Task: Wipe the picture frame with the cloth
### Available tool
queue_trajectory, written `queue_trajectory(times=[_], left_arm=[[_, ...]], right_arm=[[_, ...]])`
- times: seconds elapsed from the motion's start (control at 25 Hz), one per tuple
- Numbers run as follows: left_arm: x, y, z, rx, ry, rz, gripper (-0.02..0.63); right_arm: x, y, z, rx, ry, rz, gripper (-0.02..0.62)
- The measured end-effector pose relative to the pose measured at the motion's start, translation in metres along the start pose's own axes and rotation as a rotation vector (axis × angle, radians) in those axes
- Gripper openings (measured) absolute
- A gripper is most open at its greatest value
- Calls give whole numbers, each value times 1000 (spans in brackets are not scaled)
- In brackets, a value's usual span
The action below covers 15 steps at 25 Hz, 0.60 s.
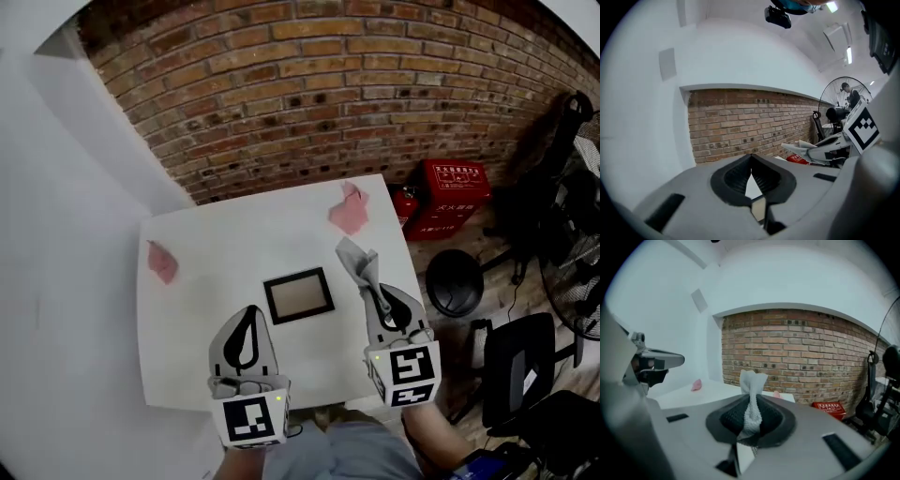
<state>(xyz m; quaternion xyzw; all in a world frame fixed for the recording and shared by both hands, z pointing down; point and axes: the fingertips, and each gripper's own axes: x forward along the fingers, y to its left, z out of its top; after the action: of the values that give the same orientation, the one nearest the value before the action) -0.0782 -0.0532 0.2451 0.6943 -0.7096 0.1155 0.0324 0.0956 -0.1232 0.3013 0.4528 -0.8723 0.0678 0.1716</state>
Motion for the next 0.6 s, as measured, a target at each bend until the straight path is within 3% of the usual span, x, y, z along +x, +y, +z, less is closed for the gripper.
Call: queue_trajectory(times=[0.28,0.6], left_arm=[[-29,1,40,19,-70,56,9],[-34,5,47,59,-120,58,9]], right_arm=[[-42,16,28,-41,-93,45,40],[-47,29,27,-72,-105,72,32]])
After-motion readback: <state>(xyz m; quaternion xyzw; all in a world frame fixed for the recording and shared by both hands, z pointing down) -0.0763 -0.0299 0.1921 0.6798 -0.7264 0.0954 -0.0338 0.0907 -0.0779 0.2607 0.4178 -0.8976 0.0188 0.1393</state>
